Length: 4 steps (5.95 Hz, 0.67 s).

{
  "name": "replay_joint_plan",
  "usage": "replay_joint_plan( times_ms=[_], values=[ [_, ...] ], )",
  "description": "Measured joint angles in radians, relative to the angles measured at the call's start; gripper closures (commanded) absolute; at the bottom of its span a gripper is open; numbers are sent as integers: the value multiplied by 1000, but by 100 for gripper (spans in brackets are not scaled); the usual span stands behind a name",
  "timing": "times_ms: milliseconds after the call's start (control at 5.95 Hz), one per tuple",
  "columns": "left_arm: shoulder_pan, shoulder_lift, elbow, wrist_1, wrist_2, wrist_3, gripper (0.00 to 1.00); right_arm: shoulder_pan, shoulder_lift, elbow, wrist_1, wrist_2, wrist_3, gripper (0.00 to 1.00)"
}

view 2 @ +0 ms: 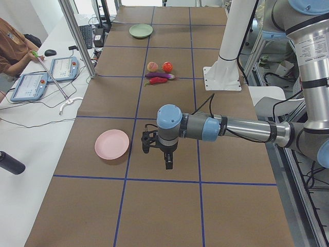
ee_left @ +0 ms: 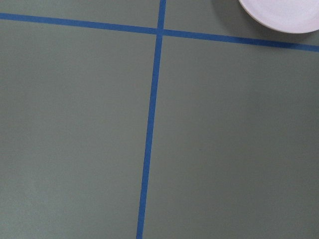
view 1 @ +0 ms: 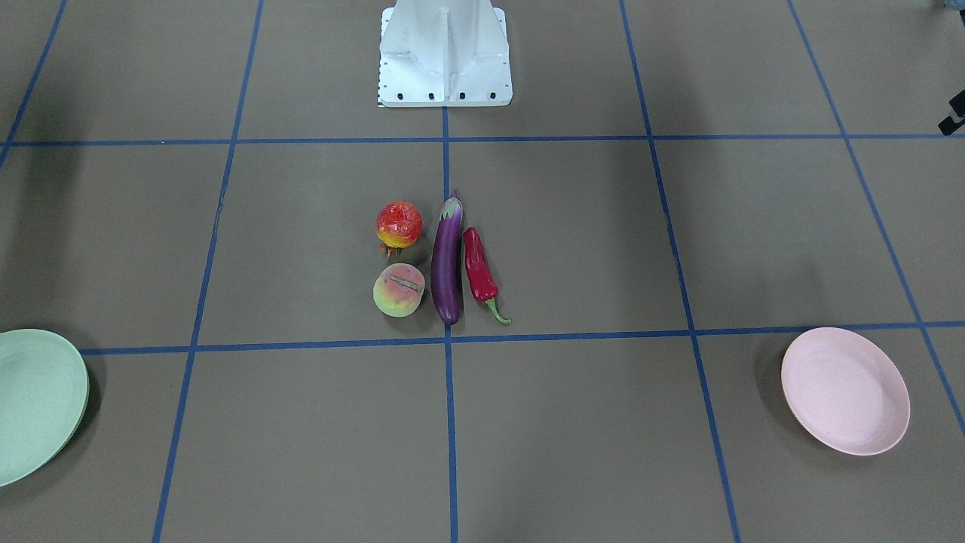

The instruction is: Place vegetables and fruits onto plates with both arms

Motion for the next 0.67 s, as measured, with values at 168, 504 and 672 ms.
replay_joint_plan(
  times_ms=[168, 504, 672],
  values=[
    [0, 13, 2, -6, -17, 1, 0, -1, -1, 1, -1, 10, 1, 0],
    [1, 19, -5, -15, -74, -6, 0, -3, -14, 3, 5, 36, 7, 0],
    [20, 7, -9, -38, -116, -41, 0, -4, -19, 3, 11, 66, 12, 0]
  ],
)
